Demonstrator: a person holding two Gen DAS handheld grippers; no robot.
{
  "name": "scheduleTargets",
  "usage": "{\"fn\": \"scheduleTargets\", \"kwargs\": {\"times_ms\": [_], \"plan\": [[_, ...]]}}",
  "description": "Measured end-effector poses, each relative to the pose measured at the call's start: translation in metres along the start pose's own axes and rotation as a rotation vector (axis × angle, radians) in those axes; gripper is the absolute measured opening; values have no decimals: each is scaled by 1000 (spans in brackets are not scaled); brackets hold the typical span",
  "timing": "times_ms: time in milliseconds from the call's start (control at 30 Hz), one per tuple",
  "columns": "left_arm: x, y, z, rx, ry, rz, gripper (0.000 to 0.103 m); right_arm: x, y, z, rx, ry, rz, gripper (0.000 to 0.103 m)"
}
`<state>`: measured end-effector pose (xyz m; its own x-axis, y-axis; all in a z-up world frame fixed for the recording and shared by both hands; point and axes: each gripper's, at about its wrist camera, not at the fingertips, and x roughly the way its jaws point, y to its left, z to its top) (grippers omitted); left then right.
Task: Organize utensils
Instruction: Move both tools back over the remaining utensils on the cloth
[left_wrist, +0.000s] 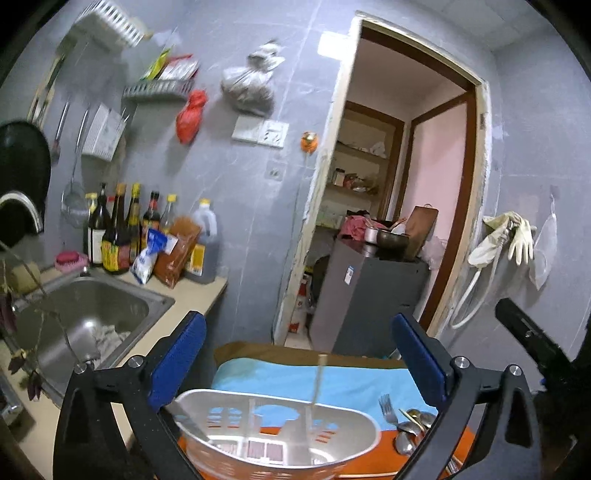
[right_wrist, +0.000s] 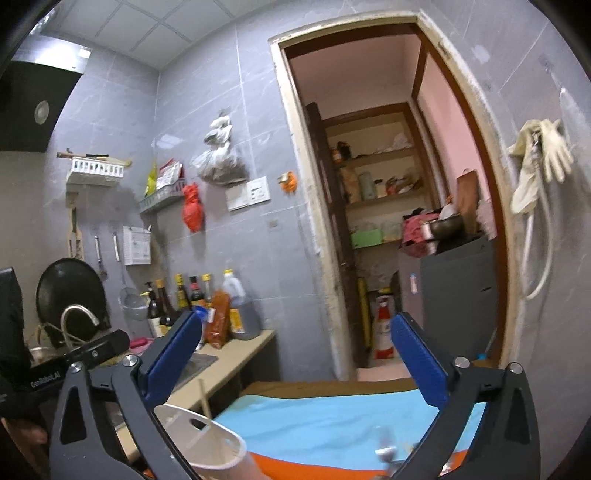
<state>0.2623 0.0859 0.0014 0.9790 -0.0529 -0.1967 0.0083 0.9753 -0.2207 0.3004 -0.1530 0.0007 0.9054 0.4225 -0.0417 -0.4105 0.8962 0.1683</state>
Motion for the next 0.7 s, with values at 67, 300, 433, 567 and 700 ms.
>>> {"fn": "scheduleTargets", "kwargs": {"times_ms": [67, 300, 433, 567, 700], "plan": [[-1, -21, -3, 36, -10, -3, 99, -12, -11, 5, -15, -5, -22, 103], [2, -80, -23, 105, 2, -45, 99, -46, -53, 10, -58, 11, -86, 103], [10, -111, -40, 131, 46, -80, 99, -63, -85, 7, -64, 53, -117, 103], [21, -134, -57, 121, 95, -105, 99, -72, -117, -1, -74, 109, -169, 103], [26, -151, -79, 95, 135, -83, 99, -72, -148, -15, -39, 184, -177, 103]]}}
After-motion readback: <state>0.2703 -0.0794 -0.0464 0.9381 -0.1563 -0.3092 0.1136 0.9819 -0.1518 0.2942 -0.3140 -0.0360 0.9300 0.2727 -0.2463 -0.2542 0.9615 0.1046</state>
